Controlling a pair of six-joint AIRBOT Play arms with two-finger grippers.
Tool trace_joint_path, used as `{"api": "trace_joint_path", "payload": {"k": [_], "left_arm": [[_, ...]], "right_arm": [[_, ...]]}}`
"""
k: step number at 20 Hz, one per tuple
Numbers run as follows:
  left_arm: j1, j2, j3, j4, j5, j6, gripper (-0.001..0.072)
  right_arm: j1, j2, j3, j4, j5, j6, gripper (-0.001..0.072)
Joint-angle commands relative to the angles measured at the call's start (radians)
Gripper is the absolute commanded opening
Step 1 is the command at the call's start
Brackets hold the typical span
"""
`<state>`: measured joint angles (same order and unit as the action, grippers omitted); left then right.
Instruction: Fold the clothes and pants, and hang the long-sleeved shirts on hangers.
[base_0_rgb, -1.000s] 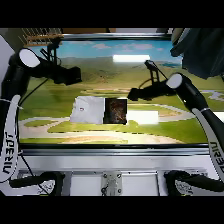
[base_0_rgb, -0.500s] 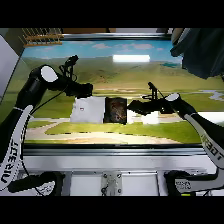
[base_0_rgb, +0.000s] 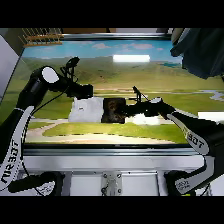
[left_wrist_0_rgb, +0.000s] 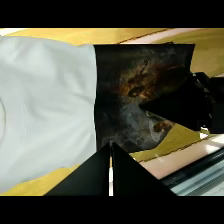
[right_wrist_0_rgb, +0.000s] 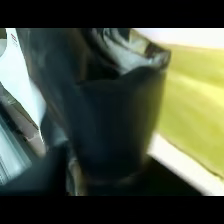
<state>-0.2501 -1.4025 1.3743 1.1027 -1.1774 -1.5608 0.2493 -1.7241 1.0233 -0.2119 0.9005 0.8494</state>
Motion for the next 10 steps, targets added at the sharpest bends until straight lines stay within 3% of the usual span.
{"api": "trace_joint_path", "payload": {"k": [1, 3, 8, 10], "left_arm": [[0.000, 0.001, 0.000, 0.000, -0.008, 0.000, 0.0005], [0.000, 0.001, 0.000, 0.001, -0.018, 0.000, 0.0005], [0.003, 0.001, -0.001, 0.002, -0.034, 0.000, 0.0005], [0.002, 0.001, -0.001, 0.002, -0.034, 0.000, 0.0005]], "right_arm": [[0.007, -0.006, 0.024, 0.010, -0.002, -0.046, 0.0011], [-0.039, 0.029, 0.042, -0.045, 0.021, -0.032, 0.0010], [-0.406, 0.275, 0.083, -0.405, 0.024, 0.248, 0.0010], [-0.593, 0.362, 0.083, -0.505, 0.037, 0.312, 0.0011]]}}
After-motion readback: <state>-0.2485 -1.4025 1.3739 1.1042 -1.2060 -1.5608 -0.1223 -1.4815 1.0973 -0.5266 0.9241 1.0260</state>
